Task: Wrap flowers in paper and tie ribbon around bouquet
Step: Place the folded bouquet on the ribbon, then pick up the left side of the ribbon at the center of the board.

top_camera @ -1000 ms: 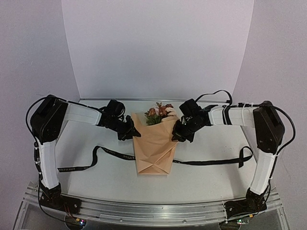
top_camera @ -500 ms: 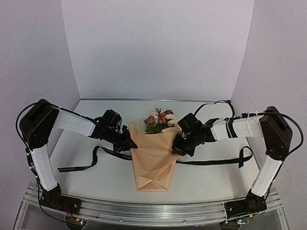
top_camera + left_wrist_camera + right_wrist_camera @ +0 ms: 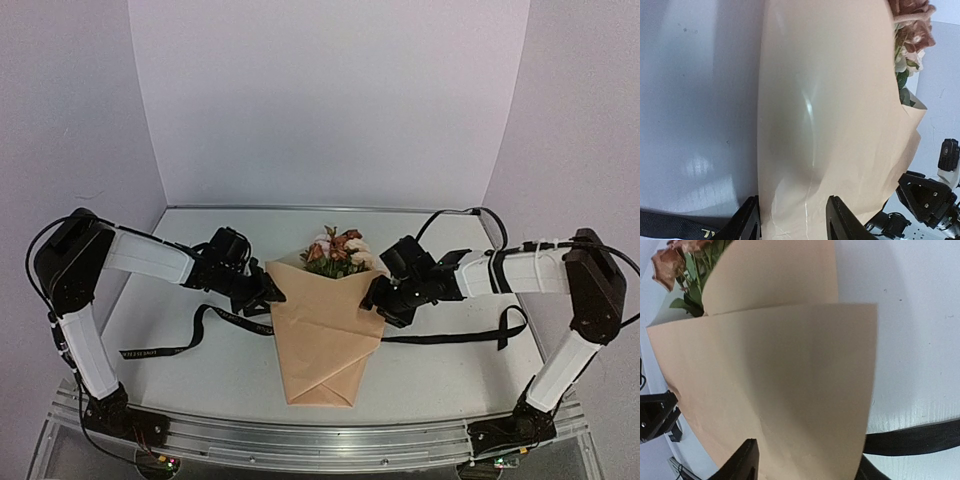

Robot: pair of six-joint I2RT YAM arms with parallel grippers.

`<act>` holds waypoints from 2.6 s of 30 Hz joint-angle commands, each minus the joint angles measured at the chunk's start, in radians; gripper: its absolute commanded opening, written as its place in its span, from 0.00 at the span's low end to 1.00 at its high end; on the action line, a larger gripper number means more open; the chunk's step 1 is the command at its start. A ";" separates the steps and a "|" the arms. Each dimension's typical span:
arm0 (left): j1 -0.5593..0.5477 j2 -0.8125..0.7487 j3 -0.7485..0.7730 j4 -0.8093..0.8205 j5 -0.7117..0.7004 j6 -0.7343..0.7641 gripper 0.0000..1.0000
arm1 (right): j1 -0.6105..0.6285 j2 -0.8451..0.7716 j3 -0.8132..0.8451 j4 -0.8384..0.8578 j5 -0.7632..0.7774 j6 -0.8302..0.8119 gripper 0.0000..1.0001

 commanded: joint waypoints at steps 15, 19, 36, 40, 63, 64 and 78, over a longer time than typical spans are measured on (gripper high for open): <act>0.010 -0.590 -0.314 -0.404 -0.612 -0.430 0.69 | -0.041 -0.360 -0.199 -0.146 0.319 -0.022 0.82; 0.010 -0.682 -0.399 -0.422 -0.616 -0.641 0.69 | -0.047 -0.457 -0.265 -0.183 0.404 0.017 0.85; -0.027 -0.580 -0.518 -0.241 -0.664 -1.068 0.53 | -0.114 -0.748 -0.455 -0.271 0.515 0.029 0.93; -0.019 -0.568 -0.519 -0.272 -0.720 -1.061 0.32 | -0.160 -0.763 -0.487 -0.279 0.475 0.046 0.93; 0.477 -0.491 -0.414 -0.193 -0.592 -0.148 0.00 | -0.529 -0.580 -0.528 -0.299 0.395 0.144 0.95; 0.498 -0.488 -0.412 -0.189 -0.582 -0.132 0.00 | -0.545 -0.568 -0.518 -0.299 0.392 0.134 0.95; 0.608 -0.479 -0.330 -0.221 -0.577 -0.028 0.00 | -0.723 -0.475 -0.468 -0.299 0.342 -0.009 0.96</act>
